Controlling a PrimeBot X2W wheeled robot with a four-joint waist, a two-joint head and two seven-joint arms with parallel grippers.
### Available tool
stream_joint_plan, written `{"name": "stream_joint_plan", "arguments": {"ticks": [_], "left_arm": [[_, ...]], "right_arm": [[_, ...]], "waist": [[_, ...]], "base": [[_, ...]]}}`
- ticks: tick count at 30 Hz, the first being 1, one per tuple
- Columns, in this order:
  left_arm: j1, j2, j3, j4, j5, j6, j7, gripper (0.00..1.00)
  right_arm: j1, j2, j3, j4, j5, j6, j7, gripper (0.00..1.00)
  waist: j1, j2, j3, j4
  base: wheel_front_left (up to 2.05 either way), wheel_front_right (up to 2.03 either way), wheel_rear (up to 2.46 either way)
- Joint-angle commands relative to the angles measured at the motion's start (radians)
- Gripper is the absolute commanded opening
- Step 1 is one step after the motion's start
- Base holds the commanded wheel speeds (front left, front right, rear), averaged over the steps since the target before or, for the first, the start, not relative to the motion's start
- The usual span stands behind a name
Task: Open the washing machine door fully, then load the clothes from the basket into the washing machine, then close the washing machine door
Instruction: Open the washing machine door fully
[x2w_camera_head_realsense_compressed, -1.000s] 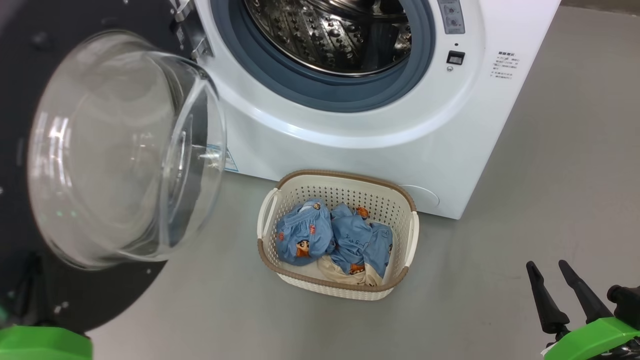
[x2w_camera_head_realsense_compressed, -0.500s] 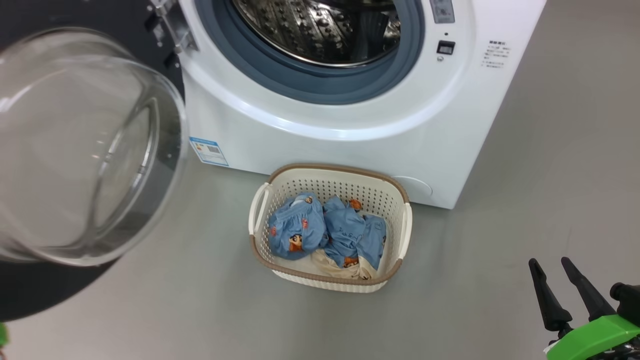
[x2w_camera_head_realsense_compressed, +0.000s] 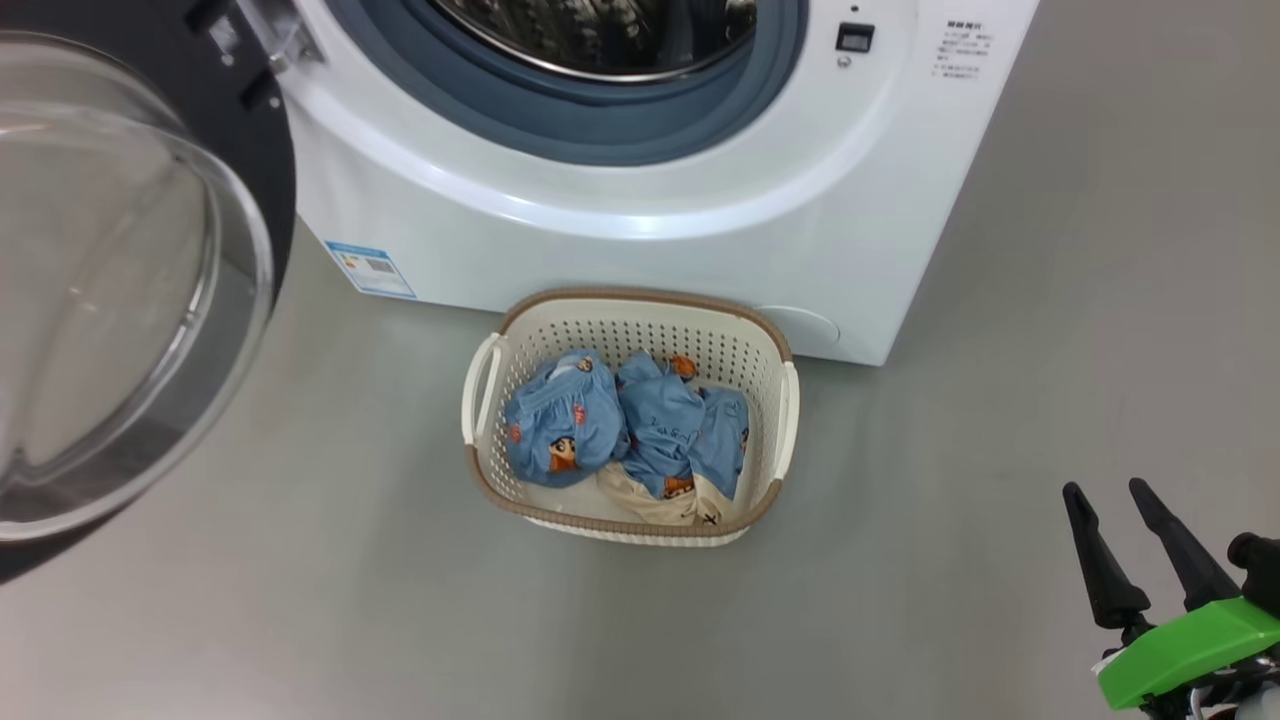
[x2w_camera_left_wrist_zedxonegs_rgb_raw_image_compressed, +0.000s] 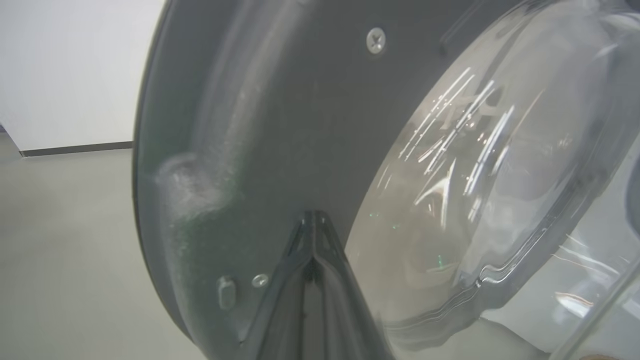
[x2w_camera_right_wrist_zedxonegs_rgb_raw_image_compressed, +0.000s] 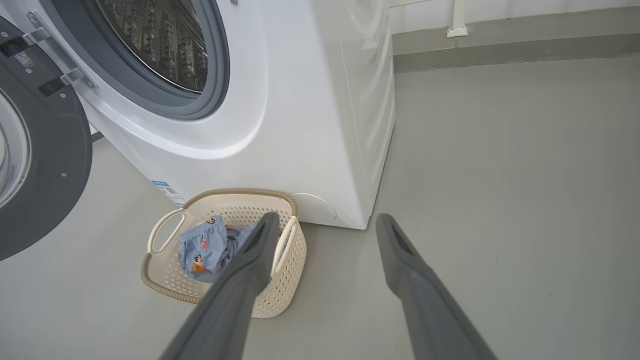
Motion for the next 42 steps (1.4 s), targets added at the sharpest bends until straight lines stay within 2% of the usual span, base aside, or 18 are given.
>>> {"name": "stream_joint_plan", "arguments": {"ticks": [1,9,17,21,31,32,34,35,36,42], "left_arm": [[-0.055,0.091,0.058,0.001,0.022,-0.003,-0.013,0.0],[-0.118,0.097,0.096,0.063,0.08,-0.019,-0.013,0.0],[-0.144,0.077,0.125,0.079,0.116,-0.036,-0.013,0.0],[-0.124,0.047,0.136,0.069,0.135,-0.049,-0.013,0.0],[0.022,-0.086,0.188,-0.075,0.167,-0.12,-0.013,0.02],[0.041,-0.102,0.193,-0.093,0.17,-0.126,-0.013,0.23],[0.078,-0.135,0.202,-0.128,0.175,-0.14,-0.014,0.45],[0.096,-0.151,0.205,-0.144,0.177,-0.146,-0.014,0.75],[0.114,-0.168,0.207,-0.162,0.177,-0.152,-0.014,1.0],[0.223,-0.226,0.118,-0.285,0.162,-0.168,-0.014,1.0]], "right_arm": [[-0.017,-0.025,0.012,-0.028,-0.013,0.002,-0.012,1.0],[-0.035,-0.028,0.009,-0.033,-0.019,0.002,-0.012,1.0],[-0.04,-0.024,0.013,-0.029,-0.023,0.002,-0.012,1.0],[-0.031,-0.02,0.012,-0.025,-0.021,0.002,-0.012,1.0],[-0.004,-0.013,0.013,-0.025,-0.015,0.002,-0.012,1.0],[0.0,-0.014,0.014,-0.025,-0.015,0.002,-0.012,1.0],[0.006,-0.016,0.013,-0.025,-0.012,0.002,-0.012,1.0],[0.009,-0.017,0.014,-0.025,-0.01,0.002,-0.012,1.0],[0.013,-0.017,0.015,-0.025,-0.008,0.002,-0.012,1.0],[0.023,-0.026,0.022,-0.029,-0.003,0.002,-0.012,1.0]], "waist": [[0.0,-0.0001,0.019,-0.01],[0.0,-0.0001,0.048,-0.018],[0.0,-0.0001,0.039,-0.019],[0.0,-0.0001,0.016,-0.014],[0.0,-0.0001,-0.058,0.001],[0.0,-0.0001,-0.066,0.001],[0.0,-0.0001,-0.081,0.002],[0.0,-0.0001,-0.088,0.002],[0.0,-0.0001,-0.096,0.001],[0.0,-0.0001,-0.12,-0.016]], "base": [[0.0,0.0,0.0],[0.0,0.0,0.0],[0.0,0.0,0.0],[0.0,0.0,0.0],[0.0,0.0,0.0],[0.0,0.0,0.0],[0.0,0.0,0.0],[0.0,0.0,0.0],[0.0,0.0,0.0],[0.0,0.0,0.0]]}}
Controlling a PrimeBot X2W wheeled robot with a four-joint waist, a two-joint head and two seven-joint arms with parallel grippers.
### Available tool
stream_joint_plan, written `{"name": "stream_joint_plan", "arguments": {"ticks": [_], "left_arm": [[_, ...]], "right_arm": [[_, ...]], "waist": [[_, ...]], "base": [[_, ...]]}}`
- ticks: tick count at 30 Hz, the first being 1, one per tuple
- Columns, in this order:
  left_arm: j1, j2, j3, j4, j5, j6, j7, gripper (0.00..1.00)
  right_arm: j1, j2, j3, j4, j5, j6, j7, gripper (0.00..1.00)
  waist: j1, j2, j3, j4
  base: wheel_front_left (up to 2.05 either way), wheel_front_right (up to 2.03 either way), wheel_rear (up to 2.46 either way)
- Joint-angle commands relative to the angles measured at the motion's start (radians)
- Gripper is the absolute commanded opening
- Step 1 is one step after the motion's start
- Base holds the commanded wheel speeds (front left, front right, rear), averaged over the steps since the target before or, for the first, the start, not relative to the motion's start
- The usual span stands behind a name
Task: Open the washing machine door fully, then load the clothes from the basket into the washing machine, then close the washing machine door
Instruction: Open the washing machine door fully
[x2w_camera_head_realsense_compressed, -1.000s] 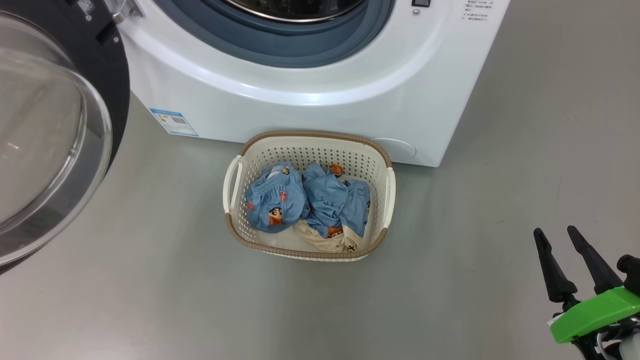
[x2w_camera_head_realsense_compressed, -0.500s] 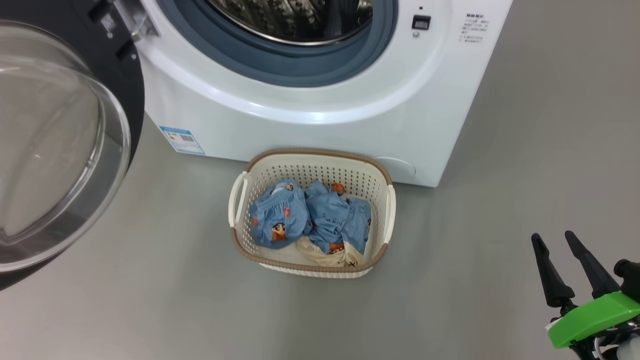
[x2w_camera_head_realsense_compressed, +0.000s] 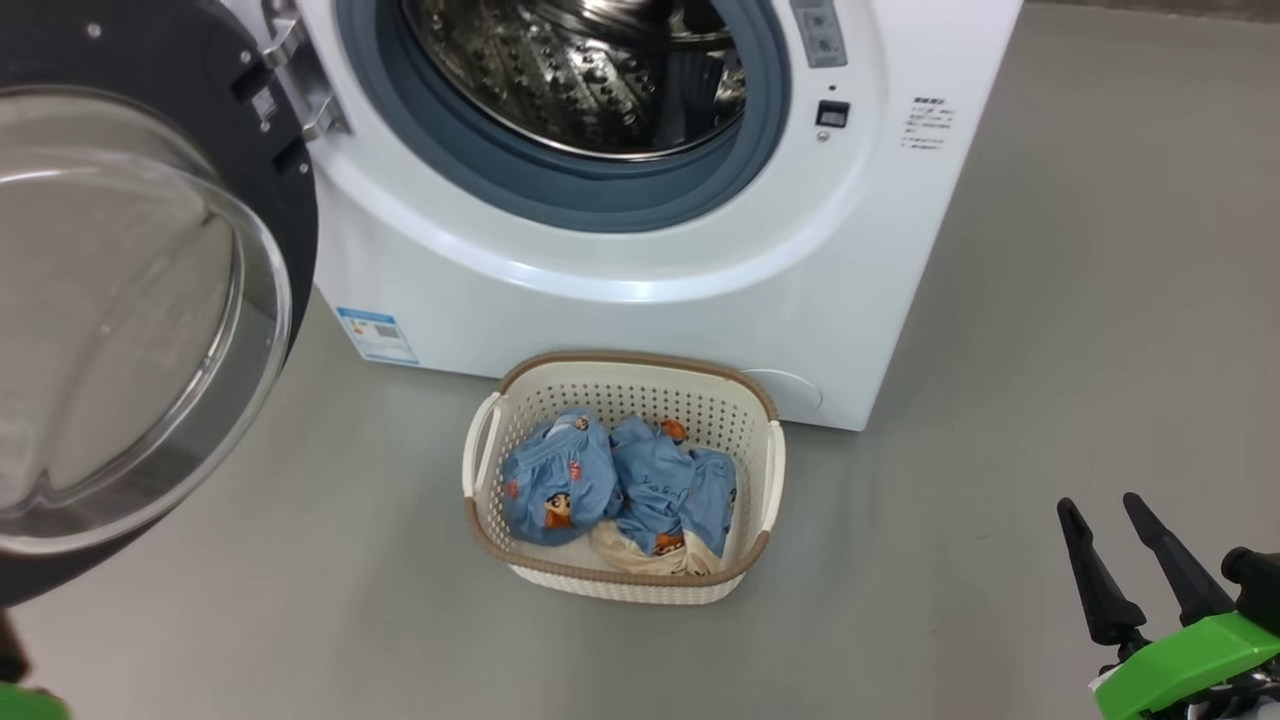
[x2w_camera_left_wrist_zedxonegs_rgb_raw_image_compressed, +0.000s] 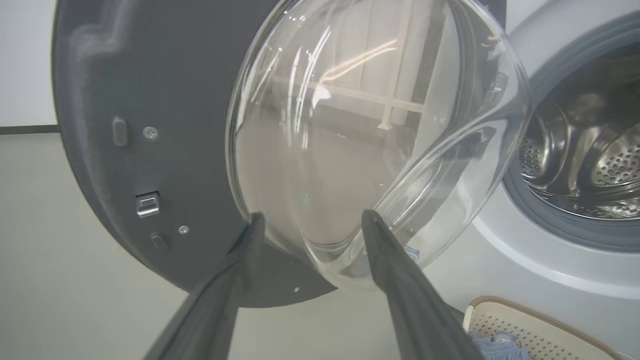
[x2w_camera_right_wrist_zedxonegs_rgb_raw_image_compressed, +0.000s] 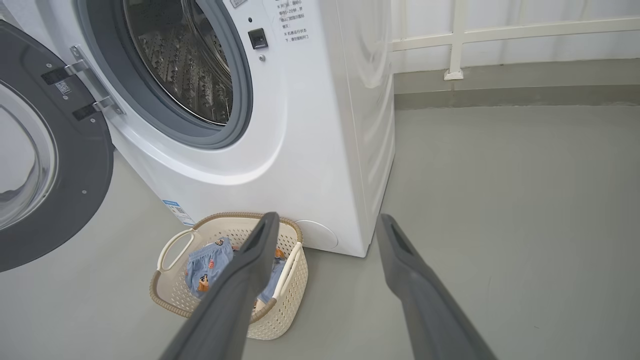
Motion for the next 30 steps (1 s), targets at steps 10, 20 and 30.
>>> {"name": "stream_joint_plan", "arguments": {"ticks": [10,20,30], "left_arm": [[0.071,0.002,-0.135,-0.165,-0.035,-0.002,-0.006,1.0],[0.074,-0.02,-0.261,-0.201,-0.032,-0.002,-0.006,1.0],[0.065,-0.018,-0.317,-0.197,-0.039,-0.002,-0.006,1.0]], "right_arm": [[-0.006,-0.029,0.024,-0.033,0.003,0.002,-0.012,1.0],[-0.016,-0.02,0.02,-0.044,-0.001,0.002,-0.012,1.0],[-0.027,-0.008,0.014,-0.056,-0.002,0.002,-0.012,1.0]], "waist": [[0.0,0.0,-0.013,-0.079],[0.0,0.0,-0.006,-0.168],[0.0,0.0,0.003,-0.251]], "base": [[0.0,0.0,0.0],[0.0,0.0,0.0],[0.0,0.0,0.0]]}}
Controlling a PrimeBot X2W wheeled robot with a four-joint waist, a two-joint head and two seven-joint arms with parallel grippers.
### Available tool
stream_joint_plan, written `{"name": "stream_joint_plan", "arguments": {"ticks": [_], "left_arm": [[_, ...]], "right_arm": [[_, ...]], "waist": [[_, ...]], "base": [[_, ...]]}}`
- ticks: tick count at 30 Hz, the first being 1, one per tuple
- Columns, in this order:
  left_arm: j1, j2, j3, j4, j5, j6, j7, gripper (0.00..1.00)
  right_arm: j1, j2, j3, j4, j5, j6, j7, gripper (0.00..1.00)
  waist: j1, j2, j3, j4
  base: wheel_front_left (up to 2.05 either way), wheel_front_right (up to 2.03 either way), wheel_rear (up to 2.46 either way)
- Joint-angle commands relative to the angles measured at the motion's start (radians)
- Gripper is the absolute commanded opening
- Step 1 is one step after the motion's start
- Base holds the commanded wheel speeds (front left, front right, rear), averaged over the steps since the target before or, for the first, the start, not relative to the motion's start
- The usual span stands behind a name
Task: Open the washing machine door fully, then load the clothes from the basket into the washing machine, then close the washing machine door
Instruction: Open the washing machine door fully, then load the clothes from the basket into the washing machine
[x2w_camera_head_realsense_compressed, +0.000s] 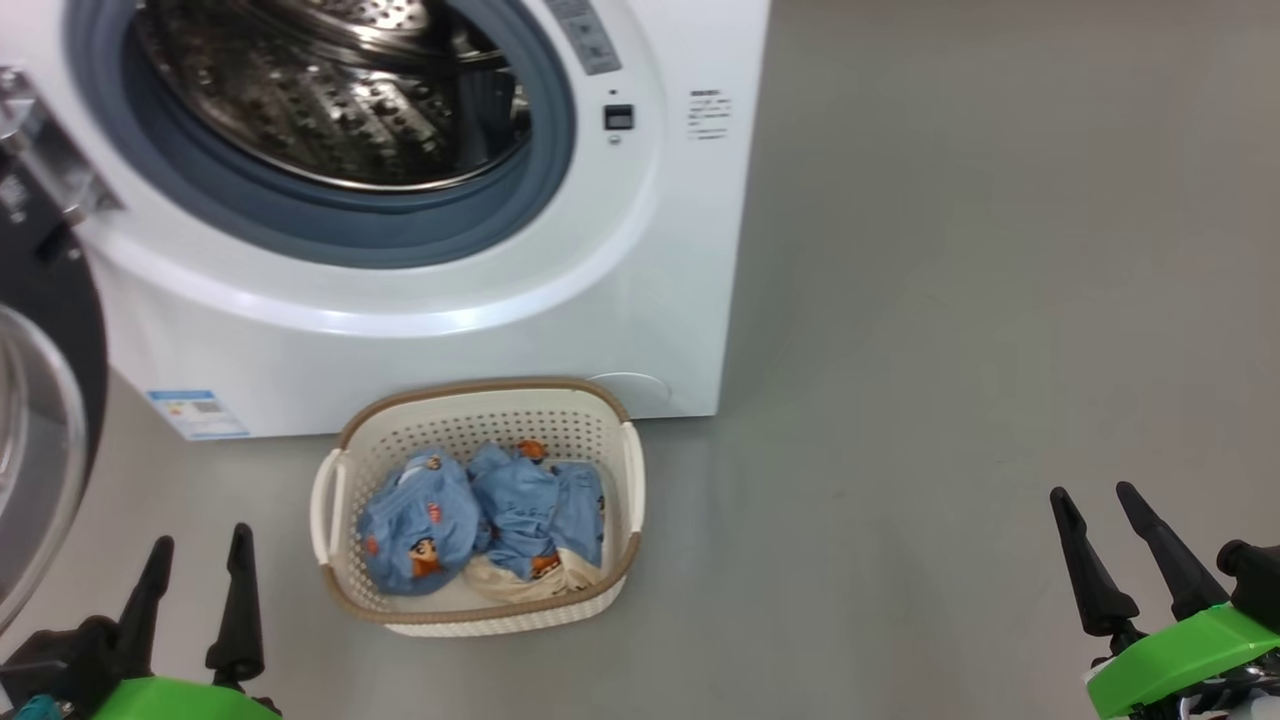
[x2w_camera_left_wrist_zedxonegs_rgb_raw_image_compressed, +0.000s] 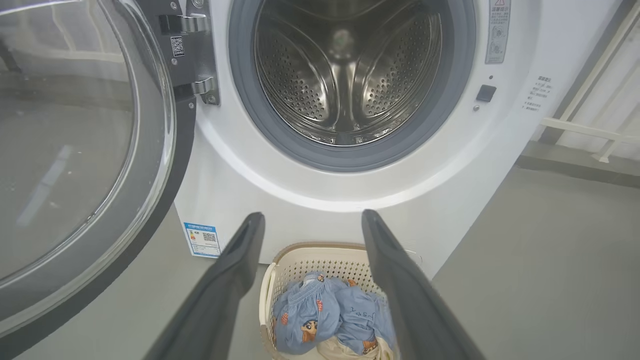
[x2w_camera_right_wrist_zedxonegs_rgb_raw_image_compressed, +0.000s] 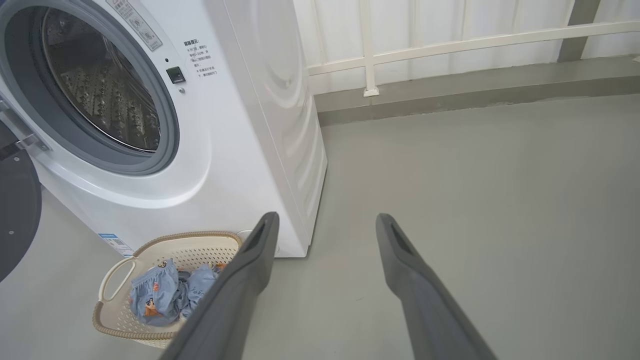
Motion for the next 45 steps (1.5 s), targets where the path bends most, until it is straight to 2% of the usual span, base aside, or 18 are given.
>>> {"name": "stream_joint_plan", "arguments": {"ticks": [1,12,31,45], "left_arm": [[-0.02,0.023,0.029,-0.022,-0.006,-0.001,-0.006,1.0],[-0.023,0.012,0.004,-0.018,-0.01,-0.001,-0.006,1.0],[-0.04,0.031,-0.023,-0.001,-0.07,-0.002,-0.006,1.0],[-0.068,0.048,-0.038,-0.006,-0.104,-0.002,-0.006,1.0]], "right_arm": [[-0.024,-0.017,0.013,-0.027,-0.003,0.002,-0.012,1.0],[-0.017,-0.015,0.006,-0.029,-0.003,0.002,-0.012,1.0],[-0.018,-0.003,0.003,-0.035,-0.008,0.002,-0.012,1.0],[-0.031,0.005,0.004,-0.042,-0.012,0.002,-0.012,1.0]], "waist": [[0.0,-0.0001,0.004,-0.027],[0.0,-0.0001,-0.003,-0.078],[0.0,-0.0001,-0.001,-0.08],[0.0,-0.0001,0.023,-0.078]], "base": [[0.0,0.0,0.0],[0.0,0.0,0.0],[0.01,-0.02,0.02],[0.84,-1.42,0.57]]}}
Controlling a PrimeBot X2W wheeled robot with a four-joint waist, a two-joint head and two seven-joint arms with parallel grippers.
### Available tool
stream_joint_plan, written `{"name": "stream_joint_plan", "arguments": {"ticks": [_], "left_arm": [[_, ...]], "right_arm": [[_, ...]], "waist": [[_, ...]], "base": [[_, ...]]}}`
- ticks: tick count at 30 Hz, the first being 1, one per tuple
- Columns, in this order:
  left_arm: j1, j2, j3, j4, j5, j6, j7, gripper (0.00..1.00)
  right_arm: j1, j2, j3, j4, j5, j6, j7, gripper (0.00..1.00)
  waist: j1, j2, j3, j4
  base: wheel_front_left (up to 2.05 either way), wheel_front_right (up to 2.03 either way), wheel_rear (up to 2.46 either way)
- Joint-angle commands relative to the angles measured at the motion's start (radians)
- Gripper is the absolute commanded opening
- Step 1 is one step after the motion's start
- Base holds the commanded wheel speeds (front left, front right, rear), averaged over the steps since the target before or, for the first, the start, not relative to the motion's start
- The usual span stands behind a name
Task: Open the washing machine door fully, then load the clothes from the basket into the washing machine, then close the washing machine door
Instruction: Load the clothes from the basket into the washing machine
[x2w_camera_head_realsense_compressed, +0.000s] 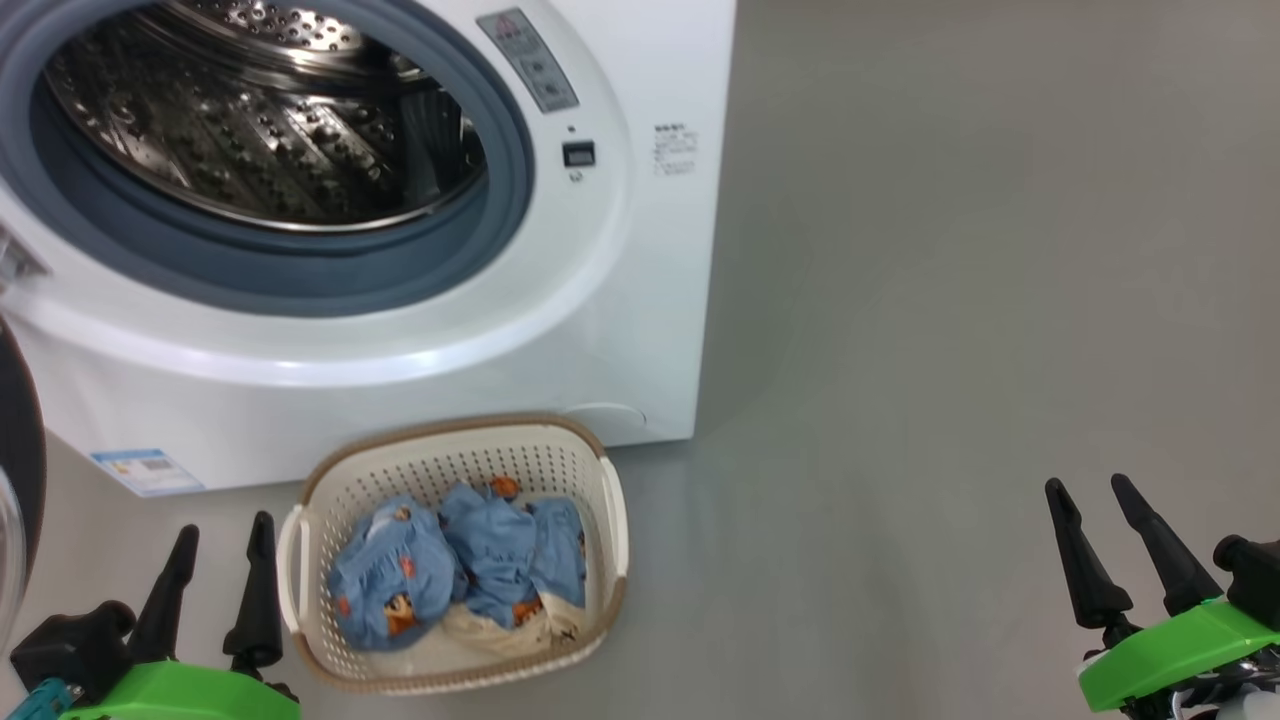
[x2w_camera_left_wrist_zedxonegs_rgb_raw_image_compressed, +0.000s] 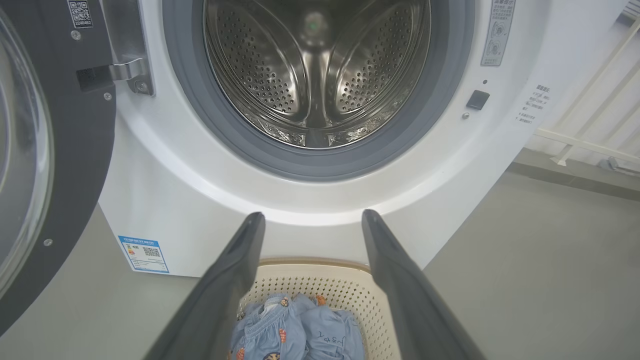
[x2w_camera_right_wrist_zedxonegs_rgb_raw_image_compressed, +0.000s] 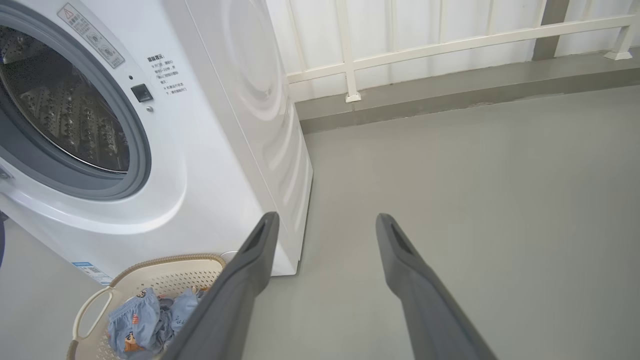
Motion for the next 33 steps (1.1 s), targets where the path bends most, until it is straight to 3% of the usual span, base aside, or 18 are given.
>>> {"name": "stream_joint_plan", "arguments": {"ticks": [1,10,21,33], "left_arm": [[-0.039,0.034,0.029,-0.022,-0.004,-0.002,-0.006,1.0],[-0.05,0.03,0.024,-0.017,0.014,-0.002,-0.006,1.0],[-0.056,0.015,0.0,0.024,0.011,-0.002,-0.006,1.0],[-0.103,0.011,-0.1,0.214,0.012,-0.002,-0.006,1.0]], "right_arm": [[-0.028,-0.018,0.017,-0.026,-0.01,0.002,-0.012,1.0],[-0.035,-0.009,0.041,-0.037,-0.022,0.002,-0.012,1.0],[-0.043,0.005,0.064,-0.05,-0.039,0.002,-0.012,1.0],[-0.063,0.044,0.098,-0.074,-0.056,0.002,-0.012,1.0]], "waist": [[0.0,0.0,0.001,0.001],[0.0,0.0,0.013,0.005],[0.0,0.0,0.033,0.007],[0.0,0.0,0.116,-0.016]], "base": [[1.3,-1.93,0.63],[1.11,-1.34,0.22],[0.14,-0.14,0.0],[0.0,0.0,0.0]]}}
